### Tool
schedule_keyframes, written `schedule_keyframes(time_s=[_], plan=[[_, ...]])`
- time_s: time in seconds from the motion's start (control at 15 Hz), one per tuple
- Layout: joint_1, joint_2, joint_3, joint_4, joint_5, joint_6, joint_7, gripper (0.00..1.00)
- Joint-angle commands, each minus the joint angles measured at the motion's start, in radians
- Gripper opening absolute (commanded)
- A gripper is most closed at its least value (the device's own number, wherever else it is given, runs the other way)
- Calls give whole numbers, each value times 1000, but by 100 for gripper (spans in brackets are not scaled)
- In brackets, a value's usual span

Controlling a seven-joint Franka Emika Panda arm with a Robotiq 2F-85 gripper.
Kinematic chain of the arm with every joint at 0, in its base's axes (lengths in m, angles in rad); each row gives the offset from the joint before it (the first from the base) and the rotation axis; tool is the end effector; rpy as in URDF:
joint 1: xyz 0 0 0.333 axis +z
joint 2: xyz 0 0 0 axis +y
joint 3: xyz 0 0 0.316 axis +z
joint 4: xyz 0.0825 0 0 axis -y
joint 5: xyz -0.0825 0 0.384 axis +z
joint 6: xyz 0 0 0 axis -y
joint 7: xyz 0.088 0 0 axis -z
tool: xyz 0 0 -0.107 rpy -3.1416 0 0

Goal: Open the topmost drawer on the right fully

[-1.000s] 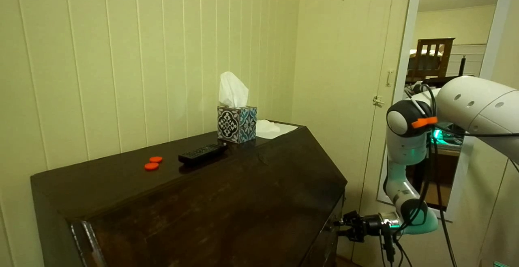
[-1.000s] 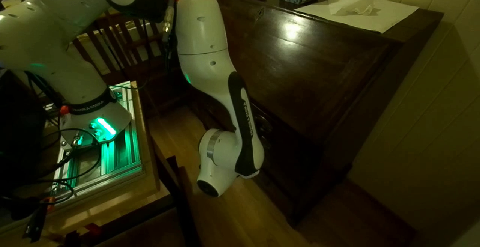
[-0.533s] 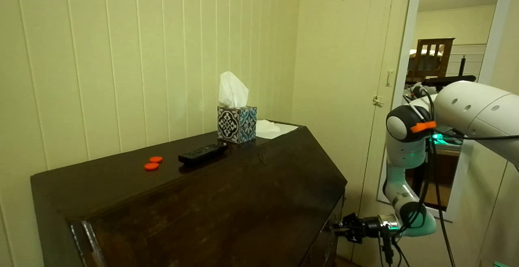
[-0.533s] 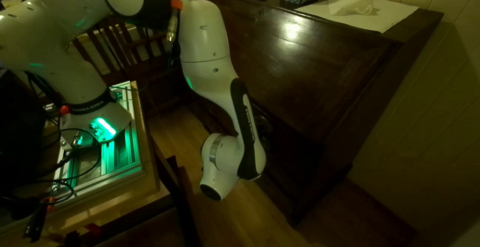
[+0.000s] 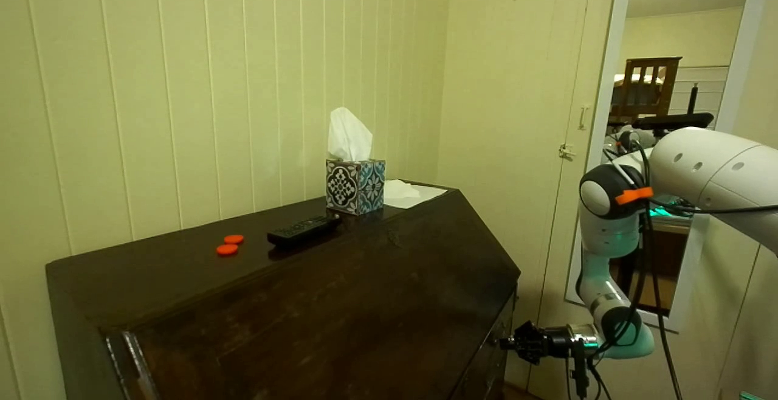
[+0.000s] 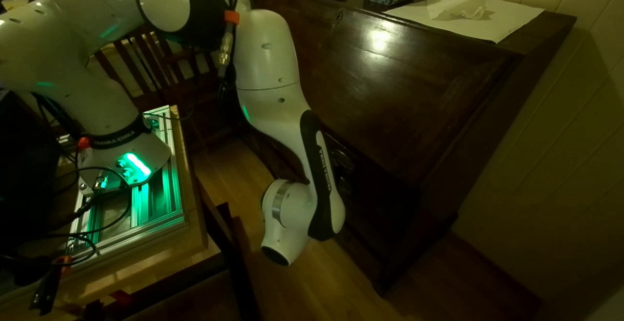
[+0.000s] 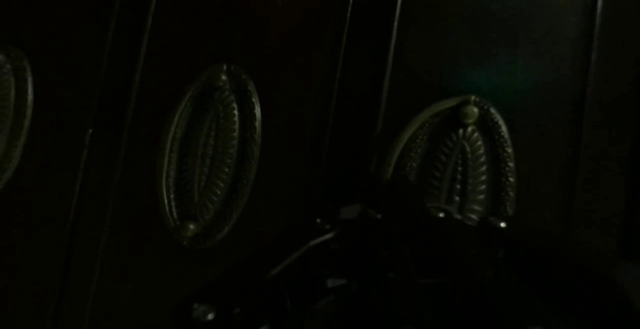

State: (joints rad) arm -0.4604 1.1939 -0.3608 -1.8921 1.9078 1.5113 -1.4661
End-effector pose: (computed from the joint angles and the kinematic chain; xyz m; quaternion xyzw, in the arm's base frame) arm 0.3767 -0.2978 -0.0866 -0.7128 0.3260 -0.3027 0.5423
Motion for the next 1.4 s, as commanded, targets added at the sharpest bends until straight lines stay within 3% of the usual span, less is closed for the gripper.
schedule_keyframes(time_s=[0.0,0.53,1.07,1.33], plan=[[-16,30,5,38,6,-40,-4,0],[-22,3,-21,-30,-43,-99,-13,1],[-38,-50,-92,-152,-129,-307,-79,1],[-28,-42,-107,-156,-158,-335,-75,1]])
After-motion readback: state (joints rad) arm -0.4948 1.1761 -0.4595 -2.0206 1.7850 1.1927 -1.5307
